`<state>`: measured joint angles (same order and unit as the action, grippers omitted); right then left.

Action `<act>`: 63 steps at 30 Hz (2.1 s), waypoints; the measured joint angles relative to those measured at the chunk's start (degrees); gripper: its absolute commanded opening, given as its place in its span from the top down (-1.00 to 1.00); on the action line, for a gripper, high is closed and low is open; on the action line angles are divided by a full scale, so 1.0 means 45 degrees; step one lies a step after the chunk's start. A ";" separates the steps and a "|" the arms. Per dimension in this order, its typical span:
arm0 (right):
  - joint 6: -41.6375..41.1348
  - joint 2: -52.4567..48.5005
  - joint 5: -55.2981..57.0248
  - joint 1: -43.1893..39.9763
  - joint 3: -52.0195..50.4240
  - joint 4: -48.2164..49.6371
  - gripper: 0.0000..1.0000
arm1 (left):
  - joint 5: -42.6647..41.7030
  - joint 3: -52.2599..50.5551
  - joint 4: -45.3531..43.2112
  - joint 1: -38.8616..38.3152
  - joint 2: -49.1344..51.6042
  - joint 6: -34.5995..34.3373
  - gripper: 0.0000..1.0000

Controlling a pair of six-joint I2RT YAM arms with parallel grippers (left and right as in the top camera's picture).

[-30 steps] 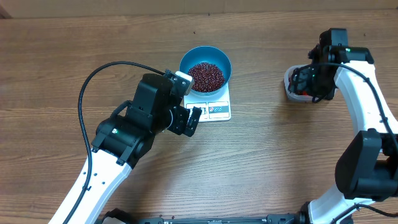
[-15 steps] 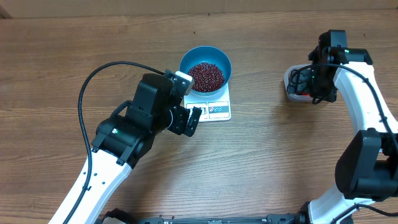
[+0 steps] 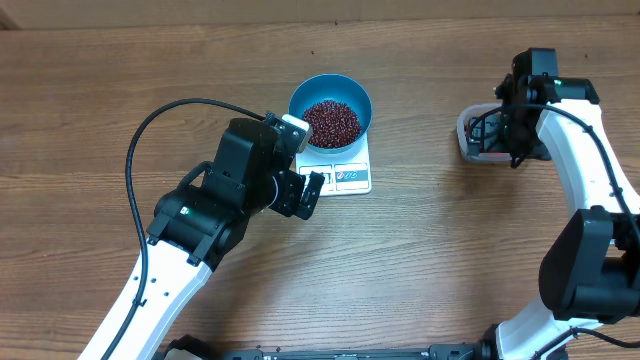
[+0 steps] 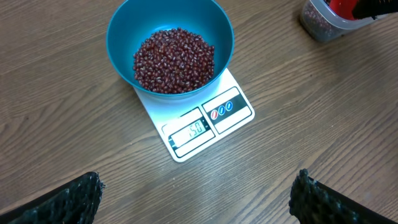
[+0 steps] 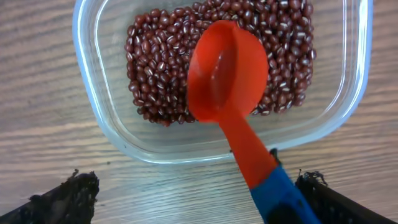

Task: Scoop item into bowl and weigh 150g on scale
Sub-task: 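Lower the red scoop into the bean tub with the right gripper, then open the right gripper and release the scoop handle in the tub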

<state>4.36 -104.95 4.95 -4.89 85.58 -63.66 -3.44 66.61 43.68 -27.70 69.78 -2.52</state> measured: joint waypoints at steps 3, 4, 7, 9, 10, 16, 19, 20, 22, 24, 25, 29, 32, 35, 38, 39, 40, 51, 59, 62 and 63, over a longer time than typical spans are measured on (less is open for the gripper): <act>0.0651 0.0000 0.0058 0.0000 0.0000 0.0005 -1.00 | -0.0005 0.0000 -0.0005 0.0000 0.0000 -0.0005 -0.99; 0.0777 0.0000 0.0092 0.0000 0.0000 0.0005 -1.00 | -0.0005 0.0000 0.0000 0.0000 0.0000 0.0000 -0.99; 0.1054 0.0000 0.0141 0.0000 0.0000 -0.0010 -1.00 | -0.0005 0.0000 0.0000 0.0000 0.0000 -0.0005 -0.99; 0.1161 0.0000 0.0146 0.0000 0.0000 -0.0044 -1.00 | 0.0000 0.0000 -0.0005 0.0000 0.0000 0.0000 -0.99; 0.1200 0.0000 0.0160 0.0000 0.0000 -0.0092 -1.00 | -0.0005 0.0000 0.0000 0.0000 0.0000 0.0000 -0.99; 0.1331 0.0000 0.0233 -0.0005 -0.0024 -0.1093 -1.00 | 0.0000 0.0000 -0.0005 0.0000 0.0000 0.0000 -0.99; 0.1336 0.0000 0.0219 0.0000 -0.0024 -0.1593 -1.00 | 0.0000 0.0000 0.0000 0.0000 0.0000 0.0000 -0.99; 0.1331 0.0000 0.0185 -0.0005 -0.0024 -0.1700 -1.00 | -0.0005 0.0000 0.0000 0.0000 0.0000 -0.0005 -0.99; 0.1336 0.0000 -0.0019 0.0000 -0.0024 -0.1807 -1.00 | -0.0005 0.0000 0.0000 0.0000 0.0000 0.0000 -0.99; 0.1331 0.0000 -0.0136 -0.0005 -0.0024 -0.1792 -1.00 | -0.0005 0.0000 0.0000 0.0000 0.0000 0.0000 -0.99; 0.1331 0.0000 -0.0233 0.0000 -0.0024 -0.1768 -1.00 | -0.0005 0.0000 0.0000 0.0000 0.0000 0.0000 -0.99; 0.1331 0.0000 -0.0505 0.0000 -0.0024 -0.1715 -1.00 | 0.0000 0.0000 0.0000 0.0000 0.0000 0.0000 -0.99; 0.1321 0.0000 -0.0641 0.0000 -0.0024 -0.1705 -1.00 | -0.0005 0.0000 0.0000 0.0000 0.0000 0.0000 -0.99; 0.1248 0.0000 -0.0714 0.0000 -0.0024 -0.1637 -1.00 | -0.0005 0.0000 0.0000 0.0000 0.0000 0.0000 -0.99; 0.1015 0.0005 -0.0724 0.0000 -0.0024 -0.1613 -1.00 | -0.0005 0.0000 0.0000 0.0000 0.0000 0.0000 -0.99; 0.0928 0.0015 -0.0719 0.0000 -0.0024 -0.1608 -1.00 | -0.0005 0.0000 0.0000 0.0000 0.0000 0.0000 -0.99; 0.0835 0.0039 -0.0724 0.0000 -0.0019 -0.1613 -1.00 | 0.0000 0.0000 0.0000 0.0000 0.0000 0.0000 -0.99; -0.0063 0.2191 -0.0675 -0.0005 0.0257 -0.1715 -1.00 | -0.0005 0.0000 0.0000 0.0000 0.0000 0.0000 -0.99; -0.0646 0.3453 -0.0117 0.0000 0.0291 -0.2030 -1.00 | 0.0000 0.0000 0.0000 0.0000 0.0000 0.0000 -0.99; -0.0797 0.3619 0.0092 0.0000 0.0291 -0.2069 -1.00 | -0.0005 0.0000 0.0000 0.0000 0.0000 0.0000 -0.99; -0.0831 0.3619 0.0131 -0.0005 0.0291 -0.2084 -1.00 | -0.0005 0.0000 0.0000 0.0000 0.0000 0.0000 -0.99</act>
<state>0.62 -88.66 5.54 -4.91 86.89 -73.03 -3.46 66.61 43.68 -27.70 69.78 -2.52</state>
